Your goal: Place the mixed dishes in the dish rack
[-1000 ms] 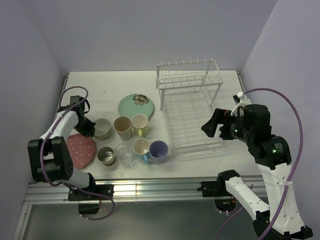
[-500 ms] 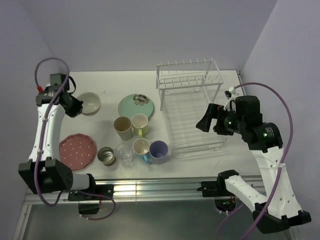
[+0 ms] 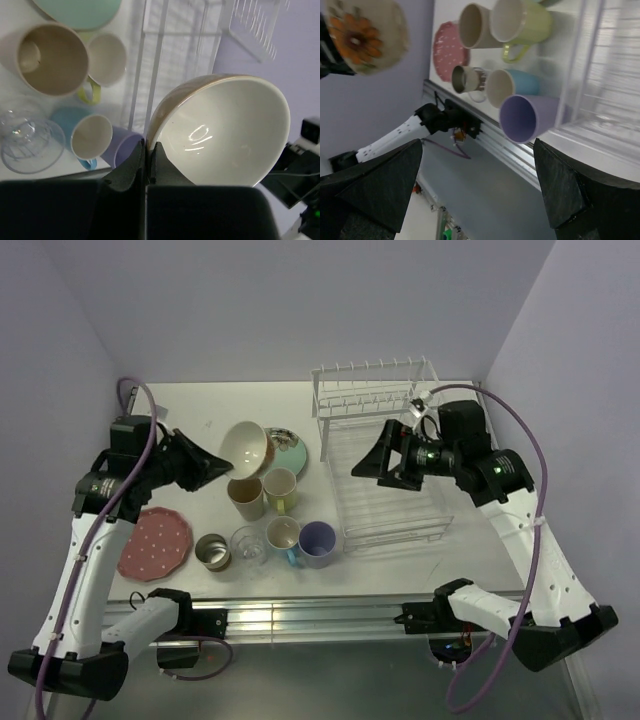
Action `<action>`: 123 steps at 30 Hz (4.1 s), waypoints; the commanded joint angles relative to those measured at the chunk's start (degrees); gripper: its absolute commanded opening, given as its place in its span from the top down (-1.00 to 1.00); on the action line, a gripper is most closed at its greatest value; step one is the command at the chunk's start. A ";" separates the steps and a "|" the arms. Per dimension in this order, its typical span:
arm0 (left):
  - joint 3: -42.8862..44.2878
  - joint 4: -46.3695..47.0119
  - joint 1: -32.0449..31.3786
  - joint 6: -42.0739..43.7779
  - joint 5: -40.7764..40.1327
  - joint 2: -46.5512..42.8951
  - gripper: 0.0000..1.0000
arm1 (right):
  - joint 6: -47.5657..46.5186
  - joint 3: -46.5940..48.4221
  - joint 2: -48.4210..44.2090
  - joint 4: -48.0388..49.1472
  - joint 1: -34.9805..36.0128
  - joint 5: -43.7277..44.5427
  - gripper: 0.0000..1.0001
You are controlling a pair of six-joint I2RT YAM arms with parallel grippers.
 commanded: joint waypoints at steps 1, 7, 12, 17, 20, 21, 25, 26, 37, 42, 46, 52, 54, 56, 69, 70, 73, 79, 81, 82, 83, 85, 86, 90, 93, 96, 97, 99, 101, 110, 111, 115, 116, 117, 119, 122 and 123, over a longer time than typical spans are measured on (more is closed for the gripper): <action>-0.94 10.04 -5.14 -4.66 3.48 -3.00 0.99 | 4.87 5.54 1.80 9.59 4.86 -3.23 -0.99; -3.58 14.70 -9.98 -8.70 2.69 -5.64 1.00 | 13.30 -0.14 -1.27 25.13 7.07 -6.72 -0.99; -3.14 14.79 -11.65 -9.41 3.31 -4.33 1.00 | 11.13 2.64 3.02 25.07 11.99 -4.11 -0.99; -2.26 15.57 -13.23 -10.11 4.01 -2.57 1.00 | 11.11 4.24 5.67 26.63 16.91 -0.32 -0.99; -1.65 16.28 -13.94 -10.73 4.53 -1.78 0.99 | 10.50 4.85 6.29 27.35 19.19 1.52 -0.99; -1.56 16.46 -14.20 -10.99 4.71 -1.69 0.99 | 9.89 5.11 6.29 27.44 19.72 2.74 -0.99; -1.73 17.69 -15.08 -12.31 5.50 -1.51 1.00 | 8.40 5.90 6.90 27.00 21.49 4.33 -0.99; -1.73 17.95 -15.17 -12.48 5.59 -1.51 1.00 | 8.13 5.99 6.90 26.74 21.75 4.86 -0.99; -2.79 19.88 -19.03 -14.33 3.40 -2.04 0.99 | 8.04 5.38 7.96 27.00 24.74 9.96 -0.99; -3.31 20.06 -20.88 -14.77 1.99 -2.22 1.00 | 9.00 4.94 7.78 28.23 24.83 11.37 -0.99; -3.58 20.06 -21.93 -14.51 0.58 -2.04 1.00 | 9.27 5.38 7.95 28.14 24.91 11.90 -0.99; -3.49 19.97 -22.29 -13.63 -0.56 -1.43 0.99 | 9.89 5.03 7.17 27.88 25.00 12.60 -0.90; -3.49 20.06 -22.37 -13.37 -0.82 -1.16 0.99 | 10.24 4.68 6.73 27.70 25.00 12.78 -0.87; -3.49 19.89 -22.46 -12.93 -1.00 -0.99 1.00 | 10.76 4.24 6.29 28.22 25.00 12.25 -0.83; -3.84 20.67 -23.08 -12.13 -1.00 0.68 1.00 | 12.35 4.15 6.46 31.13 25.00 8.82 0.45; -4.02 20.94 -23.17 -12.22 -1.00 0.60 1.00 | 12.35 4.15 6.46 31.22 25.00 8.82 0.72; -4.02 21.11 -23.08 -12.05 -1.27 0.77 1.00 | 12.08 3.80 6.37 31.48 25.00 8.73 1.00; -4.72 22.96 -23.08 -12.31 -0.21 0.86 0.19 | 11.65 2.30 4.18 31.83 24.92 10.40 1.00; -5.07 24.36 -23.08 -12.40 -0.12 0.33 0.00 | 11.55 1.69 3.83 31.83 24.92 10.66 1.00; -5.25 24.80 -23.08 -12.31 0.05 0.33 -0.10 | 11.64 1.42 3.74 31.83 24.92 10.58 1.00; -5.25 24.98 -23.08 -12.22 0.31 0.42 -0.24 | 11.73 1.07 3.39 31.75 24.92 10.84 1.00; -5.16 24.98 -23.08 -11.87 0.67 0.86 -0.42 | 11.82 0.72 2.77 31.40 24.74 11.45 1.00; -5.25 24.90 -23.08 -11.78 0.32 0.95 -0.48 | 11.73 0.54 2.51 30.87 24.74 12.68 1.00; -5.34 23.40 -23.08 -11.43 -1.26 0.33 -0.98 | 11.29 -0.60 1.45 28.67 23.43 13.75 1.00; -6.21 20.78 -23.08 -11.61 -2.31 0.51 -0.99 | 11.47 -2.53 0.05 28.23 21.93 14.35 1.00; -7.26 16.20 -23.08 -11.61 -4.08 0.68 -0.99 | 10.06 -2.88 -0.57 25.51 20.70 14.80 1.00; -7.71 16.28 -23.08 -11.69 -4.08 0.51 -0.99 | 10.06 -3.41 -1.09 25.33 20.26 14.45 1.00; -8.41 16.72 -23.08 -12.13 -4.17 0.42 -0.98 | 9.89 -4.38 -1.62 24.89 19.65 14.71 1.00; -7.72 15.68 -23.08 -11.70 -4.78 1.12 -0.98 | 8.92 -3.94 -1.89 22.26 19.03 16.29 1.00; -3.49 10.66 -23.08 -8.62 -7.42 3.14 -0.99 | -1.26 -2.01 -1.63 7.41 14.72 29.78 1.00; -3.40 10.57 -23.08 -8.53 -7.33 3.23 -0.98 | -2.23 -1.57 -1.36 5.92 14.72 31.91 1.00; -3.93 10.83 -23.08 -8.53 -6.72 3.23 -0.99 | -6.54 0.45 2.05 -0.41 14.54 40.45 1.00; -4.02 10.75 -23.08 -8.53 -6.63 3.23 -0.98 | -6.98 1.06 2.68 -0.94 14.46 41.94 1.00; -3.93 10.66 -23.08 -8.36 -6.45 3.41 -0.99 | -7.42 1.16 3.12 -1.56 14.46 44.57 1.00; -3.76 10.39 -23.08 -7.92 -6.28 3.58 -0.98 | -8.57 1.51 4.26 -2.35 14.54 47.13 1.00; -3.32 9.87 -23.08 -7.57 -6.19 3.59 -0.99 | -10.15 1.25 5.84 -3.23 14.54 52.31 1.00; -3.23 9.78 -23.08 -7.48 -6.19 3.58 -0.99 | -10.85 1.16 6.37 -3.41 14.54 53.63 1.00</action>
